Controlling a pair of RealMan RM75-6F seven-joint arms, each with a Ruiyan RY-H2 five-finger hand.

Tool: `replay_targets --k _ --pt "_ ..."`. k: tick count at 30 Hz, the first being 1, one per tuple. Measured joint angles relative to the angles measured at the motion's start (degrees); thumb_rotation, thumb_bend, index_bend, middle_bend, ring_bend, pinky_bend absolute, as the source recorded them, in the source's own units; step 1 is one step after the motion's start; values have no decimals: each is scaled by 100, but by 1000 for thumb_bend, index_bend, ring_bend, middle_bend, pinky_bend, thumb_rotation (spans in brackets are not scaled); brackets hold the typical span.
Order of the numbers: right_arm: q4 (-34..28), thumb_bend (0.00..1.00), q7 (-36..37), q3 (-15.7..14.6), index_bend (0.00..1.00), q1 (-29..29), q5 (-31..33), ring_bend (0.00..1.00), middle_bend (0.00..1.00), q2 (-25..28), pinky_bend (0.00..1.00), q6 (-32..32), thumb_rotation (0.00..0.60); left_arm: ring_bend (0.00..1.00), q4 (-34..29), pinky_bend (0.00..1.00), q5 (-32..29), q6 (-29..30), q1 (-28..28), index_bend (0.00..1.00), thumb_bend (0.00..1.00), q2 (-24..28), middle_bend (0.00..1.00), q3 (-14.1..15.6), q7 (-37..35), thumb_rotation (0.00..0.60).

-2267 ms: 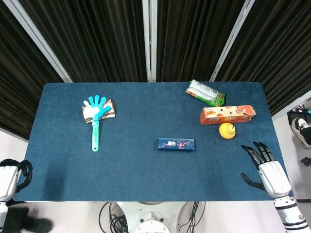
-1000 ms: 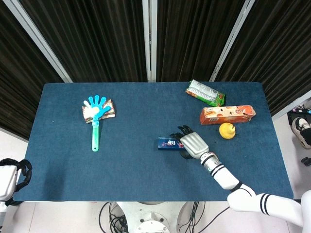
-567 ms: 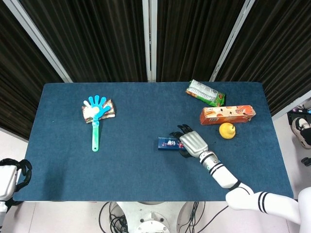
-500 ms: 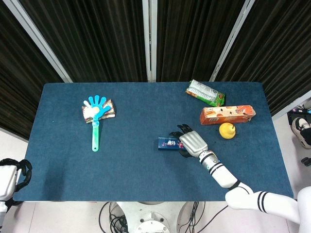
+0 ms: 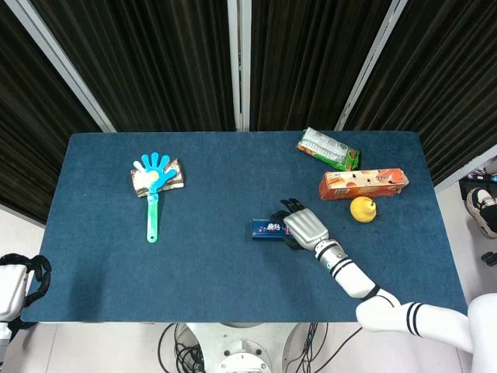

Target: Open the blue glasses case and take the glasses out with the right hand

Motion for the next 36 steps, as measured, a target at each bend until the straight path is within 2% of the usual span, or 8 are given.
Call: replay_targets --k 6,11,15,21,26,29,33,36 --pt "125 585 8 9 280 71 128 1 303 -41 0 -49 600 462 -9 319 -2 -2 -2 643 494 4 640 0 -2 600" --pt "332 603 36 125 282 210 323 3 307 -111 0 -152 600 462 -12 320 -5 -2 -2 643 494 4 640 -2 15 600" --pt "612 536 -42 258 270 396 637 3 279 -230 0 -279 600 462 -11 320 -8 0 -2 643 495 1 640 -3 27 600" --pt "1126 394 -384 419 63 677 1052 0 137 -505 0 -212 600 462 -10 320 -16 0 -2 643 495 -1 640 -8 19 600" --pt "616 393 -197 338 54 481 704 0 196 -236 0 109 600 462 -5 320 -6 -8 -7 643 495 6 640 -2 17 600" --pt "104 487 21 163 54 229 393 0 274 192 0 269 600 462 -11 320 1 -5 -7 643 494 8 640 1 26 600" --pt "-435 583 326 -189 53 -133 -9 0 290 786 0 398 600 462 -15 320 4 8 -4 643 495 1 640 0 57 600" --pt "-563 644 620 -391 53 -306 -259 0 287 976 0 420 600 462 -12 320 4 20 -1 643 495 -10 640 -3 96 600"
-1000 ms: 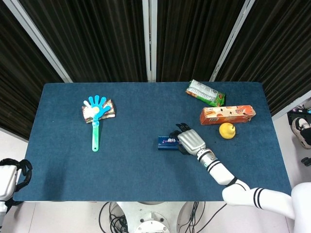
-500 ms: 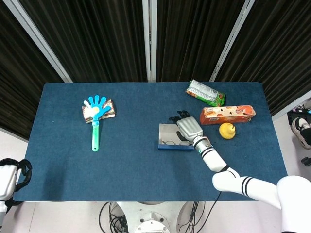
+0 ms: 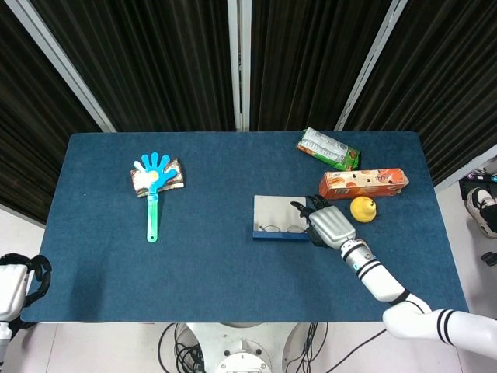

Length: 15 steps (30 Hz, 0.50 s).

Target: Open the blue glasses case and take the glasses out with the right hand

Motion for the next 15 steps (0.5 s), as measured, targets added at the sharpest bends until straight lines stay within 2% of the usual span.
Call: replay_targets --k 8,15 --pt "164 691 380 -270 54 -163 -411 0 286 39 0 -82 600 462 -1 320 -11 9 1 643 495 -11 640 -9 20 600" --pt "-49 696 732 -398 53 -217 -935 0 286 95 0 -29 600 462 -11 320 -8 7 1 643 494 -7 640 -8 19 600"
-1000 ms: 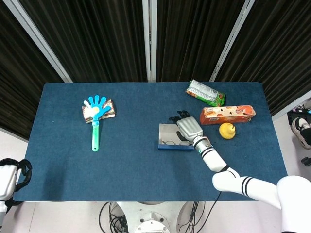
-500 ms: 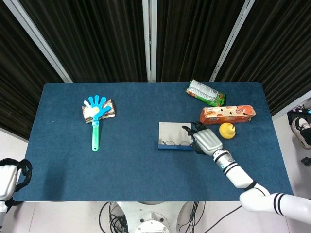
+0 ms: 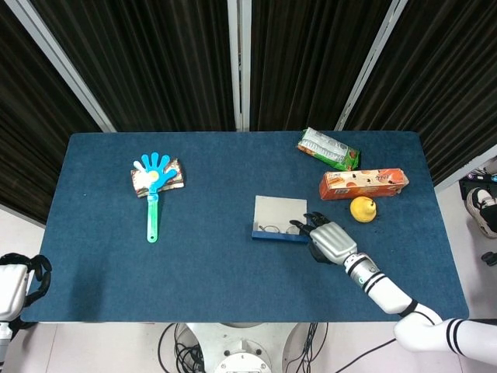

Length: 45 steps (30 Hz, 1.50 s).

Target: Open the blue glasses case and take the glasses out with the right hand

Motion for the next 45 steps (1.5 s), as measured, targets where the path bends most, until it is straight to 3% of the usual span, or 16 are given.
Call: replay_targets --k 6,12,20,28,30,38,45 --pt "-362 695 115 -96 53 89 -534 0 281 -67 0 5 600 462 0 320 6 0 0 643 495 8 640 2 -21 600" --pt "-484 693 -231 58 53 350 -489 0 264 -419 0 -200 600 462 -17 320 -4 -13 -1 643 495 24 640 3 -48 600" --pt "-350 689 -1107 525 53 902 434 0 250 -1151 0 -674 600 462 -17 320 1 -42 -10 643 494 52 640 12 -94 600" --pt "40 658 -1840 945 53 1413 1385 0 245 -1775 0 -748 600 462 -26 319 3 -53 -10 643 495 70 641 22 -103 600" --pt "-27 620 -1871 993 64 1469 1474 0 246 -1750 0 -737 600 461 -30 319 0 -56 -11 643 495 76 641 21 -117 600" --pt "-185 258 -1934 771 106 1394 1139 0 249 -1249 0 -562 600 462 -52 318 7 -62 -12 643 494 89 641 31 -99 600" --pt "234 226 -2021 588 109 1425 961 0 251 -1338 0 -547 600 462 -59 318 -9 -66 -15 643 494 84 640 23 -72 600"
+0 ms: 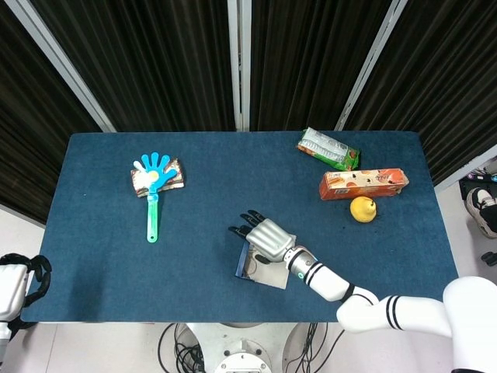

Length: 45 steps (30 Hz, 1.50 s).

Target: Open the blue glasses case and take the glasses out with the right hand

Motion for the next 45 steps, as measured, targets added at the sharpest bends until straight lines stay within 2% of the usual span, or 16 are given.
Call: replay_targets --k 5,13,22,27,35,45 --pt "286 234 73 13 118 90 -64 0 257 -256 0 -9 600 462 5 318 -1 -5 -2 642 495 5 640 0 -19 600" --pt "420 322 101 98 152 233 -2 0 271 -423 0 -81 600 462 -5 317 5 -13 -5 642 495 18 640 4 -58 600" --pt "659 330 -111 204 191 442 327 0 273 -659 0 -200 600 462 -8 315 8 -22 -7 641 495 33 640 8 -80 600" --pt "871 339 -260 293 226 566 653 2 285 -816 0 -247 600 462 -14 315 10 -30 -9 640 495 45 640 13 -91 600" --pt "1366 365 -573 465 320 738 1419 85 403 -1072 0 -215 600 462 -22 313 17 -42 -11 631 495 66 639 22 -125 600" --pt "1380 374 -1065 466 346 717 2465 135 459 -790 0 -11 600 462 -30 307 21 -52 -17 618 494 77 639 26 -123 600"
